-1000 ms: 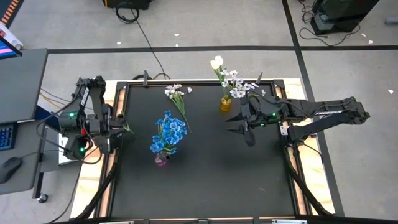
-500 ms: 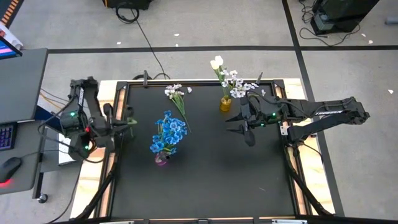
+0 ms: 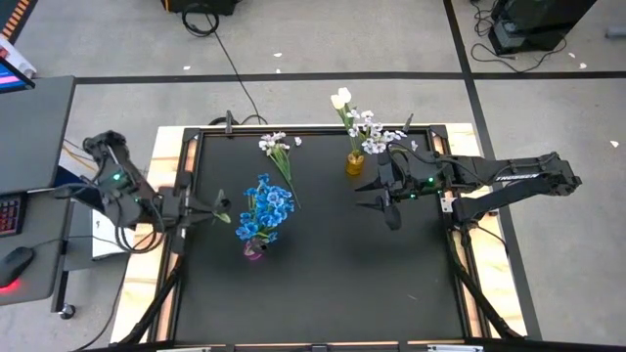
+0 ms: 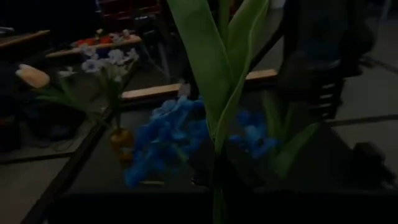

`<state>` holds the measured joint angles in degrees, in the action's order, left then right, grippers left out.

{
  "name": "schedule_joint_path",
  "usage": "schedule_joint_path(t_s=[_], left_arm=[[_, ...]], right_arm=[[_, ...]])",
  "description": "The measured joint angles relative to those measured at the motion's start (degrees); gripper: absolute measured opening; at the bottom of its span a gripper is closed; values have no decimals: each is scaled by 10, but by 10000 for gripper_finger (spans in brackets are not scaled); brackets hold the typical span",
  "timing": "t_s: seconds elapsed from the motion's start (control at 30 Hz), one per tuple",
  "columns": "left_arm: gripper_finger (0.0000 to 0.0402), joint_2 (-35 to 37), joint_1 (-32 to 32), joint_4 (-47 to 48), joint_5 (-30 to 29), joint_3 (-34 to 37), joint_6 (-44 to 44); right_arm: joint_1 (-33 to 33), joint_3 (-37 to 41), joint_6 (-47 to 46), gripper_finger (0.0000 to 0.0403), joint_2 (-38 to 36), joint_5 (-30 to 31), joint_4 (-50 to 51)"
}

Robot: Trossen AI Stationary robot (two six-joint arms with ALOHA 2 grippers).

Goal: Sort flowers into vase by color
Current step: Put the black tulip into the violet vase

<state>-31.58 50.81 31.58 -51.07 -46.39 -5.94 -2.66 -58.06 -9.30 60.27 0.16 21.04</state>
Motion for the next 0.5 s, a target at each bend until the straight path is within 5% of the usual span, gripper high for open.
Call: schedule_joint_path(t_s=[0.3,0.5], left_arm=[[18,62,-71,-10,166,0,62],[18,113,-83,-8,187,0,99]], right_arm=[[0,0,0,190,0,0,0],[0,0,0,190,0,0,0]])
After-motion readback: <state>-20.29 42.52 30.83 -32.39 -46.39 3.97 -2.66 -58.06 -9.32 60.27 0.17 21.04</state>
